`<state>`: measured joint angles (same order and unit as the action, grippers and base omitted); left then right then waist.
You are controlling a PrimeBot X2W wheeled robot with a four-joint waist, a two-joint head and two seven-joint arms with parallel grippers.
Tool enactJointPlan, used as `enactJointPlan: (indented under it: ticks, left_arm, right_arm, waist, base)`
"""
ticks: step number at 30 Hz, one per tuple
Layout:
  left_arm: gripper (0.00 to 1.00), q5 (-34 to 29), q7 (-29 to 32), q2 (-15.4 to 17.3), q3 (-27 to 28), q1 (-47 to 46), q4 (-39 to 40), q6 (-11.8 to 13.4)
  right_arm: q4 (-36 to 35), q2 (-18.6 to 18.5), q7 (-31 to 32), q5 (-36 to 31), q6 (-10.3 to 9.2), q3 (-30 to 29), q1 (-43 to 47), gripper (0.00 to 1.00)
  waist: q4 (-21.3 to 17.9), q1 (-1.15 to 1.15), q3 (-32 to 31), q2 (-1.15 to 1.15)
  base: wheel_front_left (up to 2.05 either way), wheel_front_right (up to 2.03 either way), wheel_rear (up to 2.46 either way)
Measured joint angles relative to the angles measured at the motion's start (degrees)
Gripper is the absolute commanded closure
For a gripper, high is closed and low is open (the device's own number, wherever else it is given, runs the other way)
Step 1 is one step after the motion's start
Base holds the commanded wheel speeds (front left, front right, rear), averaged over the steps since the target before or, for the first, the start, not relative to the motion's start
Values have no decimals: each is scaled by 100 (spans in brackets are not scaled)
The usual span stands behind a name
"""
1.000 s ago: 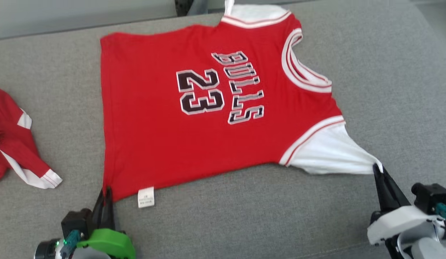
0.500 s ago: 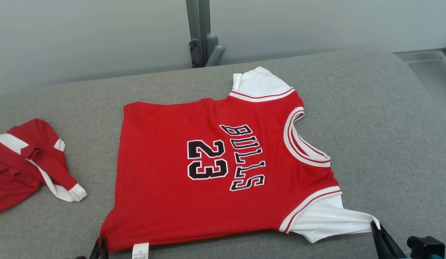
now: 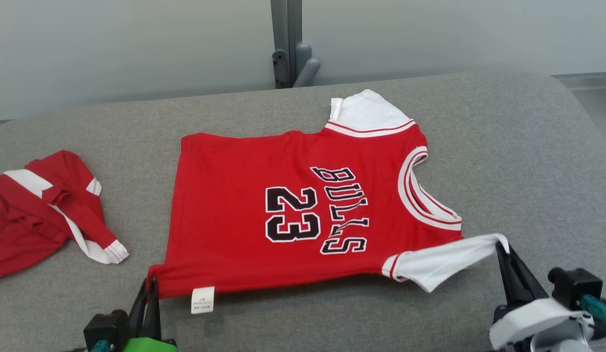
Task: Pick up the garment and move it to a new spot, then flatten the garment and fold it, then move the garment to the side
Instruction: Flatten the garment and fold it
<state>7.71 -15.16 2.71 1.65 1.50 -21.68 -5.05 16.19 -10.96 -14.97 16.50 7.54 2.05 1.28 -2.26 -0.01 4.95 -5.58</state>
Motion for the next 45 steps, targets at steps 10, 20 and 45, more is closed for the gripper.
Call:
enactJointPlan:
  ticks: [10, 20, 45]
  left_arm:
    - [100, 76, 0, 2, -191, -848, -159, 38]
    - [100, 100, 0, 2, -241, -1474, -422, 151]
    - [100, -18, 1, 3, -372, -2490, -553, 308]
  right_arm:
    - [525, -102, 0, -254, 0, 230, -1331, 100]
    - [913, -145, 0, -454, 0, 314, -2216, 100]
    - [1369, -189, 0, -684, 0, 190, -3288, 100]
  waist:
    - [68, 0, 395, 1]
    - [148, 0, 947, 1]
    - [309, 1, 2035, 1]
  base:
    - [0, 0, 0]
    - [0, 0, 0]
    - [0, 0, 0]
